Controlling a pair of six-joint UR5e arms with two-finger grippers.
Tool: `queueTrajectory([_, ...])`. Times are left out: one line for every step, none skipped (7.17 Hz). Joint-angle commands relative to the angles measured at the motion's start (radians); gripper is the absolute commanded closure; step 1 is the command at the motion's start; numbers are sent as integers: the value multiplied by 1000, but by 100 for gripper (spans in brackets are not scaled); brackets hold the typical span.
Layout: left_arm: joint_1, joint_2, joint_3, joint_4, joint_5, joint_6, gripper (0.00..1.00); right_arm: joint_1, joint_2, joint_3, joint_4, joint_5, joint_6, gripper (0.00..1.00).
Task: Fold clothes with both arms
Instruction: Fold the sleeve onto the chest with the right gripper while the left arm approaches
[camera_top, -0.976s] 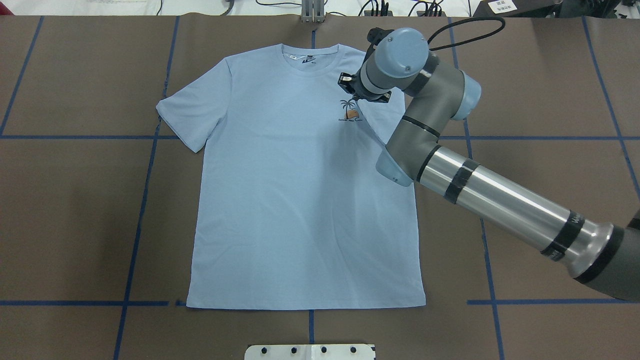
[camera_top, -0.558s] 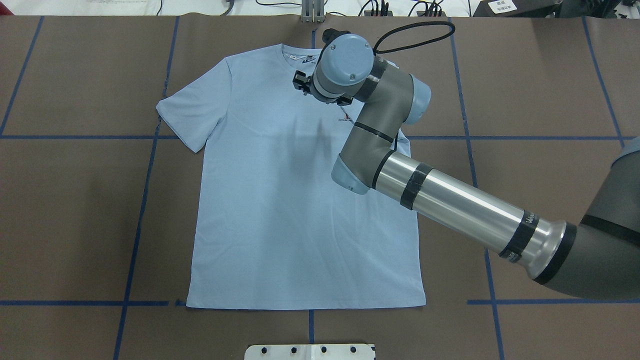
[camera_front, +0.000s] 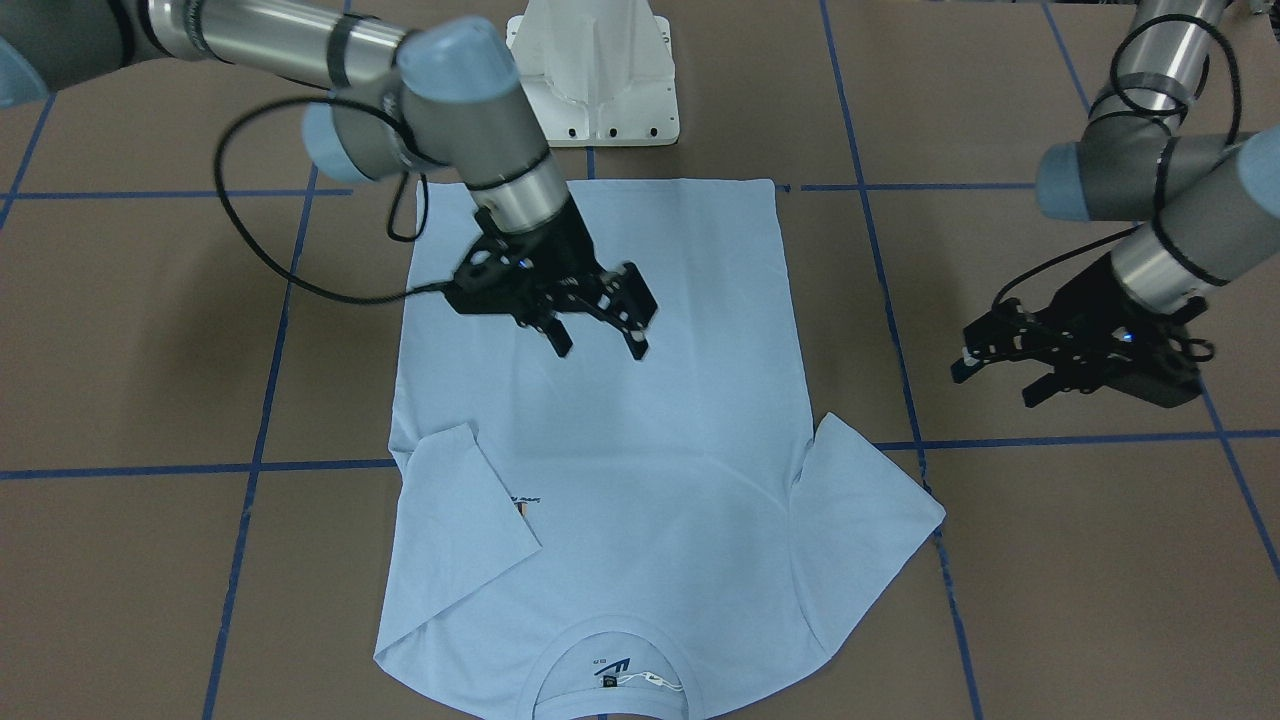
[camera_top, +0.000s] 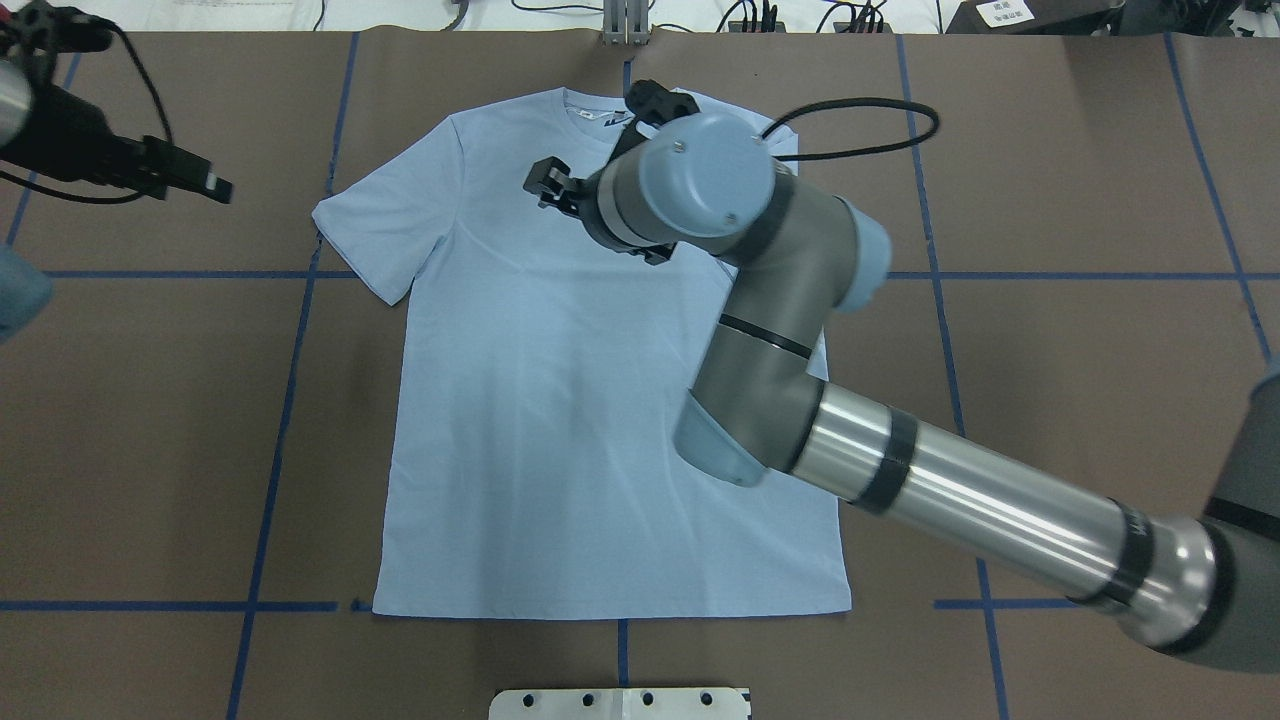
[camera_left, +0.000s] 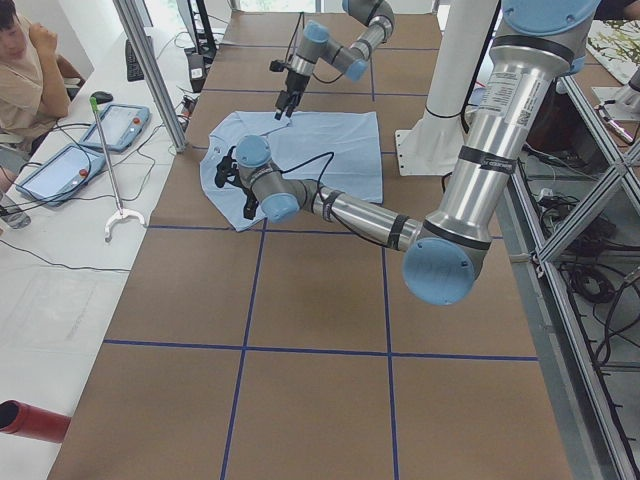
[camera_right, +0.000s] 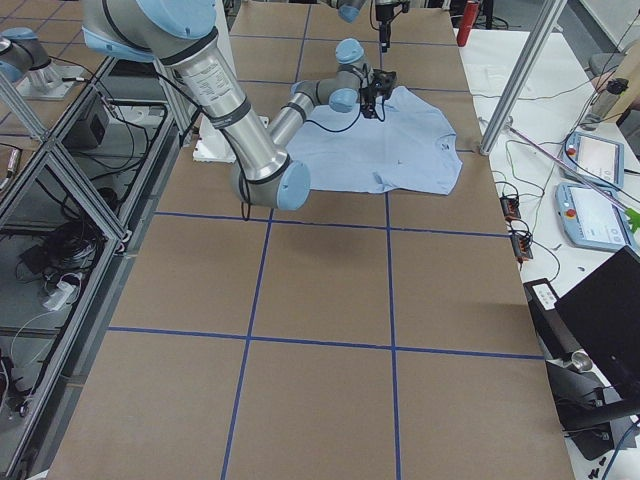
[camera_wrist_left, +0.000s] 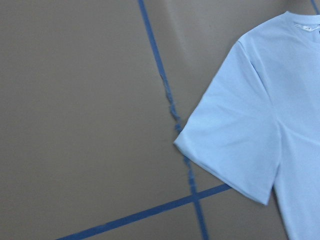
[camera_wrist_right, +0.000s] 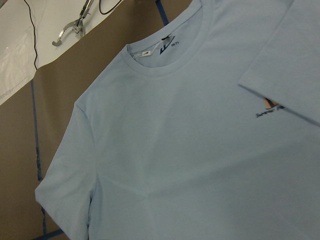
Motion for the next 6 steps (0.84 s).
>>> queueTrajectory([52, -74, 118, -23, 183, -105, 10, 19, -210, 336, -53, -11, 0, 0])
queueTrajectory([76, -100, 178, -28, 250, -128, 20, 24, -209, 284, -47, -62, -12, 0])
queueTrajectory([79, -102, 195, -25, 284, -128, 30, 21, -194, 207, -36, -100, -33, 0])
queueTrajectory([82, -111, 243, -29, 342, -130, 33, 19, -194, 205, -30, -87, -36, 0])
queueTrajectory([88, -120, 255, -28, 347, -133, 36, -3, -206, 203, -9, -85, -50, 0])
queueTrajectory([93, -120, 278, -46, 347, -133, 36, -2, -218, 203, -7, -87, -62, 0])
